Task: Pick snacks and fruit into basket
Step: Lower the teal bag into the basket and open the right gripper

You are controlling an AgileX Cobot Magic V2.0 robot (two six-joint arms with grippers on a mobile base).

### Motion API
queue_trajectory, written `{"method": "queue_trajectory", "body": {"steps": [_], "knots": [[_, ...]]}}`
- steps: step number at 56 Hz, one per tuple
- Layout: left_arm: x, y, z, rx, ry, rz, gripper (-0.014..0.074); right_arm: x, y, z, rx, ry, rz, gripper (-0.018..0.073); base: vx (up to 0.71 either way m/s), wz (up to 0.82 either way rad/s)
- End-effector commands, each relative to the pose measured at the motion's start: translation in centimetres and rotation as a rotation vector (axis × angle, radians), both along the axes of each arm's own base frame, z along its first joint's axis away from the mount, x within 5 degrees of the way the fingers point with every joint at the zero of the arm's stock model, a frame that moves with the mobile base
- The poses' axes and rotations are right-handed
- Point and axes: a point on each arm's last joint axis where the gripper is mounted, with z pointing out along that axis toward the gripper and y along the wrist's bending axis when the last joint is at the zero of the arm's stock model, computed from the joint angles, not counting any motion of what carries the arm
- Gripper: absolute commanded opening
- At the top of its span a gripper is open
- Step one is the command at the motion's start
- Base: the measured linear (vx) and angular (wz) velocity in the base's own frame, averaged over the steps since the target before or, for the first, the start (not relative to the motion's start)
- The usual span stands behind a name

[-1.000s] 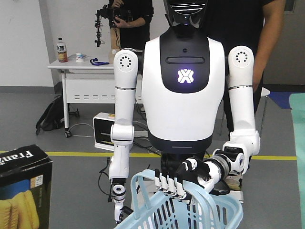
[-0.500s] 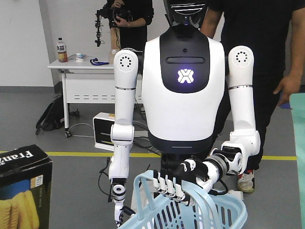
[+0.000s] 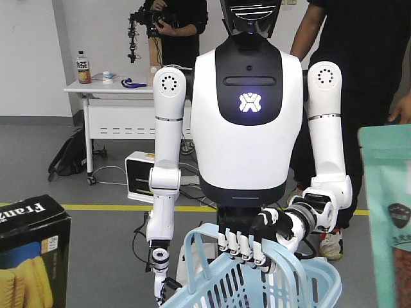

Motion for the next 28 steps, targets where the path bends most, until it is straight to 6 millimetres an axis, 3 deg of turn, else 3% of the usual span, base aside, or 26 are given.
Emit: {"method": "queue_trajectory", "body": {"steps": [1, 13, 28], "knots": [[0.1, -0.1, 2.0, -0.091, -0.093, 0.004, -0.0008, 1.3, 1.1, 1.8, 0.007, -0.128, 0.060, -0.0007, 0.00, 0.00], [0.1, -0.1, 2.0, -0.091, -0.093, 0.004, -0.0008, 3.4, 3.5, 1.3, -0.058, -0.155, 0.204, -0.0007, 0.00, 0.00], [0.1, -0.1, 2.0, -0.091, -0.093, 0.004, -0.0008, 4.4, 5.2, 0.9, -0.144, -0.214, 0.358, -0.0007, 0.00, 0.00]]}}
